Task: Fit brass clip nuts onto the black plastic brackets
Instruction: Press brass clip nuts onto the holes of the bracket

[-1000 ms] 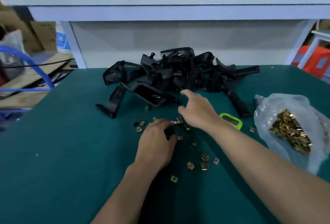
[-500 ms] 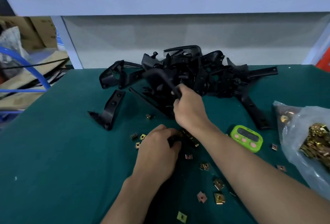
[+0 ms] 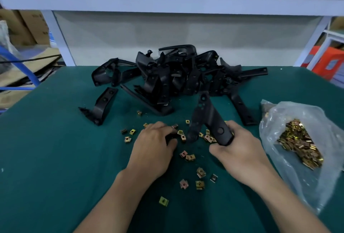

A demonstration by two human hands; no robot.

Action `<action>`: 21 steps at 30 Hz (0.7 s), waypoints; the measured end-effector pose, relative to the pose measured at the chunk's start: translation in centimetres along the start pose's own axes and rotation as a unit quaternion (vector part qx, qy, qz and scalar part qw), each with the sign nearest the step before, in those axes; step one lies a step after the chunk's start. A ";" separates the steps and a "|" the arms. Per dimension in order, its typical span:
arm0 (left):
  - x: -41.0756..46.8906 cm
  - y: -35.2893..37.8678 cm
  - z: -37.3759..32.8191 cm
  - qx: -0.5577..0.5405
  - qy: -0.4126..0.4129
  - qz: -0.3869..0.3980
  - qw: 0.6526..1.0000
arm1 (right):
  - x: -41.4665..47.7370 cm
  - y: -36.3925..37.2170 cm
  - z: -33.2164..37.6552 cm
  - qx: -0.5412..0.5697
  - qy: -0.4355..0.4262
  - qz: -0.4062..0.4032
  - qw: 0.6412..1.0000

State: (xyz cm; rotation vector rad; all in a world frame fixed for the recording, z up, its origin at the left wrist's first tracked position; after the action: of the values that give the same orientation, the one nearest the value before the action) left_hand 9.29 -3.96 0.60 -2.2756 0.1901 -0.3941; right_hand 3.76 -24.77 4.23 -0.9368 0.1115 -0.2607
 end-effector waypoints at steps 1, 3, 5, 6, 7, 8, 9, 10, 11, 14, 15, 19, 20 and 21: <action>0.0 0.0 -0.1 -0.009 -0.001 -0.016 1.000 | -0.1 0.0 -0.3 -0.020 -0.002 -0.002 1.000; -0.3 -0.1 -0.2 -0.020 -0.001 -0.032 0.999 | -0.2 0.1 -0.6 -0.048 -0.002 -0.018 0.999; -0.5 -0.2 -0.2 -0.036 0.005 -0.052 0.998 | 0.0 0.4 -0.6 -0.048 -0.004 -0.031 0.998; -0.6 -0.4 -0.2 -0.046 0.010 -0.063 0.997 | 0.0 0.6 -0.4 -0.045 -0.007 -0.031 0.999; -0.7 -0.5 -0.3 -0.061 0.013 -0.072 0.995 | 0.1 0.9 -0.3 -0.040 -0.013 -0.028 0.999; -0.8 -0.7 -0.3 -0.082 0.013 -0.084 0.993 | 0.1 1.2 -0.1 -0.036 -0.019 -0.024 0.999; -0.9 -0.8 -0.3 -0.109 0.010 -0.101 0.989 | 0.2 1.5 0.0 -0.033 -0.025 -0.021 0.999; -0.9 -0.9 -0.5 -0.138 0.005 -0.121 0.983 | 0.2 1.7 0.0 -0.030 -0.030 -0.019 0.999; -0.9 -1.1 -0.7 -0.161 0.006 -0.140 0.977 | 0.2 1.9 0.0 -0.029 -0.035 -0.018 0.999; -1.1 -1.9 -1.5 -0.178 0.058 -0.184 0.965 | 0.1 2.1 -0.1 -0.020 -0.034 -0.026 0.999; -1.1 -2.0 -1.6 -0.176 0.071 -0.187 0.964 | 0.2 2.2 -0.1 -0.017 -0.034 -0.027 0.999; -1.3 -1.4 -1.6 -0.201 0.052 -0.140 0.968 | 0.4 2.4 -0.1 -0.039 -0.036 -0.041 0.998; -1.3 -1.2 -1.6 -0.204 0.043 -0.130 0.969 | 0.3 2.5 -0.1 -0.045 -0.040 -0.041 0.997; -1.2 -1.2 -1.6 -0.202 0.038 -0.125 0.971 | 0.3 2.6 -0.1 -0.047 -0.044 -0.039 0.997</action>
State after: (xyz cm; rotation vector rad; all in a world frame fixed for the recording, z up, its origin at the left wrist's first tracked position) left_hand 7.61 -3.97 2.28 -2.6992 0.0208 -0.6220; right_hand 4.43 -23.48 2.10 -1.0466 0.0057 -0.2879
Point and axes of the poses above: each hand's wrist, its own x-axis towards the middle knuckle, its own y-axis out of the palm, z = x × y, the point moved 2 cm from there along x, towards the middle knuckle, and after that the axes turned 11 degrees about -x, right-handed, at the moved point
